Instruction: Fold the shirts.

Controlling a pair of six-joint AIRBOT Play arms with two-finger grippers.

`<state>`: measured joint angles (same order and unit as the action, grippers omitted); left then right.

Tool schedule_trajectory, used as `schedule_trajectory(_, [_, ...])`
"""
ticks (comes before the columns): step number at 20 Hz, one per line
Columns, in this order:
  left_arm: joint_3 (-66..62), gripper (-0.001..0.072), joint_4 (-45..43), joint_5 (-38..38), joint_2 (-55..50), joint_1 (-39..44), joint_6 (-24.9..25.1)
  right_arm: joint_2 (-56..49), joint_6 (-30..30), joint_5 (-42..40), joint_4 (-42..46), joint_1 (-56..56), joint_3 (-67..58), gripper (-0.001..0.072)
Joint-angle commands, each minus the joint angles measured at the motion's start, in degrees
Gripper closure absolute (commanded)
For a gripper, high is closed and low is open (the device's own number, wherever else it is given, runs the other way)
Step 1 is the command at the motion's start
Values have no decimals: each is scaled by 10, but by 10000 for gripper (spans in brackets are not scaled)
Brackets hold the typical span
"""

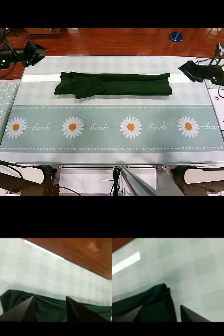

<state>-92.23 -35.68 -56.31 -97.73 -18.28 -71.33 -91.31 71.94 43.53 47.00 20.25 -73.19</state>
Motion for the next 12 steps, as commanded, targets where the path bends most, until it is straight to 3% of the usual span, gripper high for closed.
schedule_trajectory(1, [1,234,-1,-43,17,2,4,-29,37,94,10,39,0,165])
schedule_trajectory(9, [1,234,-3,-59,17,41,19,-127,34,128,-79,1,0,166])
schedule_trajectory(12, [1,235,-3,-58,17,52,19,-147,34,101,-123,-39,0,220])
